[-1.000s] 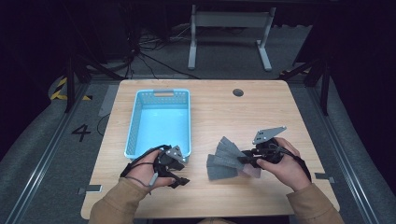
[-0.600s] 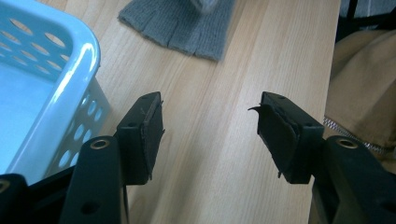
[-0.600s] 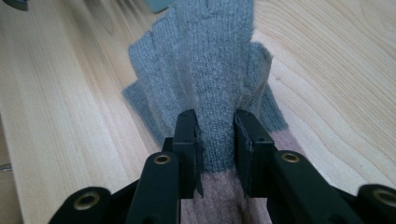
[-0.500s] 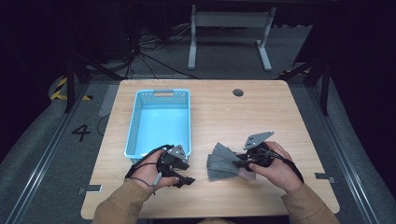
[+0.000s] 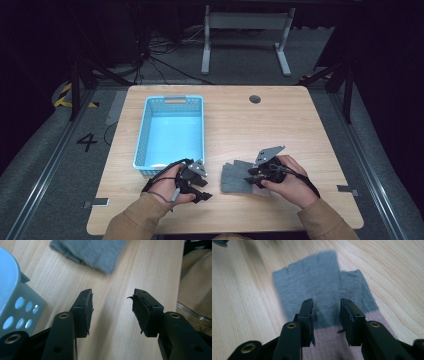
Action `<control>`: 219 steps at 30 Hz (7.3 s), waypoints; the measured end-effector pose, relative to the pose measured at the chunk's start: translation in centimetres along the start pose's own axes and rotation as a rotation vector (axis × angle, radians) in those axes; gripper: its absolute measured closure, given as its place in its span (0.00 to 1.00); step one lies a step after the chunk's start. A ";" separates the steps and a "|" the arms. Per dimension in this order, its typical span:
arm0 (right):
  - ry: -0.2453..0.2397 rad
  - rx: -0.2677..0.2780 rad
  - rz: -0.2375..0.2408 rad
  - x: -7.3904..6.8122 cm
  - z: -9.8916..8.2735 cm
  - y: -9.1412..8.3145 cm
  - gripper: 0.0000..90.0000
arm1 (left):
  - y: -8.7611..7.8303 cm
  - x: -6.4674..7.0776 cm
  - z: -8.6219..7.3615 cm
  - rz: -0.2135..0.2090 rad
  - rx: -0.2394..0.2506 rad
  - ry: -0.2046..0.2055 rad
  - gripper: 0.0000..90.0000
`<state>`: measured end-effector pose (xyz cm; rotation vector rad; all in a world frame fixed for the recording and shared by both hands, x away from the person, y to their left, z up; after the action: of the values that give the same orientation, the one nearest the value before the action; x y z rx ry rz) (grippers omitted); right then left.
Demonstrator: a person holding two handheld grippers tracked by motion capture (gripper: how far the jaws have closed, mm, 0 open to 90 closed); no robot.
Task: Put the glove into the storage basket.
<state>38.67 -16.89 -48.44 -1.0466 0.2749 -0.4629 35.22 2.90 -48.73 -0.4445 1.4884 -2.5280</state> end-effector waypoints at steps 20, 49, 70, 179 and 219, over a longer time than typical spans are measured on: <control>0.090 0.055 -0.110 3.1 -2.7 -4.5 0.68 | 0.7 0.2 1.9 -0.024 -0.008 0.002 0.60; 0.108 -0.134 0.001 4.2 -6.7 -2.9 0.73 | 2.7 -0.2 1.2 -0.005 -0.070 -0.071 0.71; 0.101 -0.126 0.011 4.0 -6.6 -2.2 0.72 | 4.2 0.2 2.3 0.006 -0.100 -0.066 0.81; 0.079 0.014 -0.070 5.5 -3.1 -3.1 0.97 | 2.5 0.5 5.1 0.128 -0.009 -0.067 0.97; 0.208 0.078 -0.112 7.8 -5.4 -6.0 0.78 | 1.4 0.5 7.8 0.103 0.099 -0.085 0.57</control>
<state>41.73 -27.38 -45.76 -0.9413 0.3809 -0.6808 37.40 -4.36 -46.25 -0.4420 1.3146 -2.4579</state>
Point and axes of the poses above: each handheld gripper's, and its own axes: y roughly forward along the jaws, z roughly out of its top, x roughly to its right, the point moved 8 cm from there along y, roughly forward along the jaws, and after that the axes turned 7 degrees about -x, right-handed, at the moved point
